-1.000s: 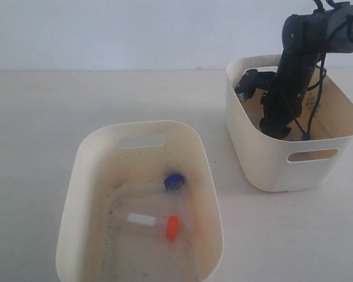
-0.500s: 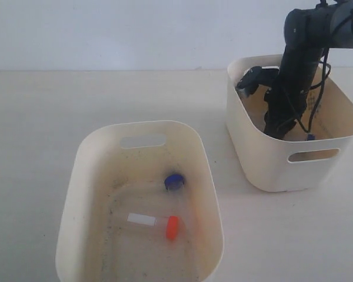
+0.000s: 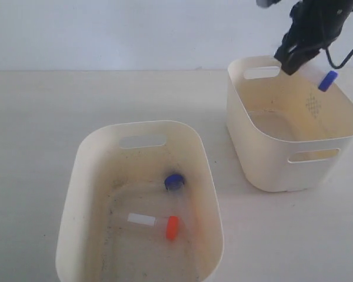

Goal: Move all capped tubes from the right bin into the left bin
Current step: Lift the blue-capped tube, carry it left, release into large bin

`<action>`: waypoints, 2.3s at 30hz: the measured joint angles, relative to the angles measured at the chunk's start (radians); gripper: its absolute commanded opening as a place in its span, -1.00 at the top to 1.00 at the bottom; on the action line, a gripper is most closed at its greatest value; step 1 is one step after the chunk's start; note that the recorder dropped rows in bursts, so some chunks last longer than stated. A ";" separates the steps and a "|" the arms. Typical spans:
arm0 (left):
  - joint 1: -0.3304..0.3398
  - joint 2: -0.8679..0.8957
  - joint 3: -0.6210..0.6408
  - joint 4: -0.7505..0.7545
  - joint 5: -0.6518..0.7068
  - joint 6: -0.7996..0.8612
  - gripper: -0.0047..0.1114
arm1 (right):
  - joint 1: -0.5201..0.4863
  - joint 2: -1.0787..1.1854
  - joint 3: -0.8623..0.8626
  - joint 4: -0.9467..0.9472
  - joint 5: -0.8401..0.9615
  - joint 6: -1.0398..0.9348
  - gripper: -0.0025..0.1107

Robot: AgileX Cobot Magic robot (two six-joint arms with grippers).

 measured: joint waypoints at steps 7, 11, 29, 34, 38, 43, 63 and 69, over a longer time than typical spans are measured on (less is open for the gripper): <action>0.000 0.000 0.000 0.000 0.000 0.000 0.84 | 0.000 -0.148 0.000 0.290 0.061 0.186 0.96; 0.000 0.000 0.000 0.000 0.000 0.000 0.84 | 0.002 -0.175 0.000 0.559 0.067 0.200 0.96; 0.000 0.000 0.000 0.000 0.000 0.000 0.84 | 0.350 -0.175 0.256 0.715 -0.075 0.171 0.96; 0.000 0.000 0.000 0.000 0.000 0.000 0.84 | 0.399 -0.175 0.354 0.715 -0.205 0.171 0.87; 0.000 0.000 0.000 0.000 0.000 0.000 0.84 | 0.405 -0.175 0.420 0.716 -0.265 0.171 0.42; 0.000 0.000 0.000 0.000 0.000 0.000 0.84 | 0.406 -0.175 0.466 0.716 -0.289 0.171 -0.23; 0.000 0.000 0.000 0.000 0.000 0.000 0.84 | 0.406 -0.175 0.442 0.615 -0.310 0.127 -0.23; 0.000 0.000 0.000 0.000 0.000 0.000 0.84 | 0.406 -0.175 0.428 0.568 -0.374 0.121 -0.23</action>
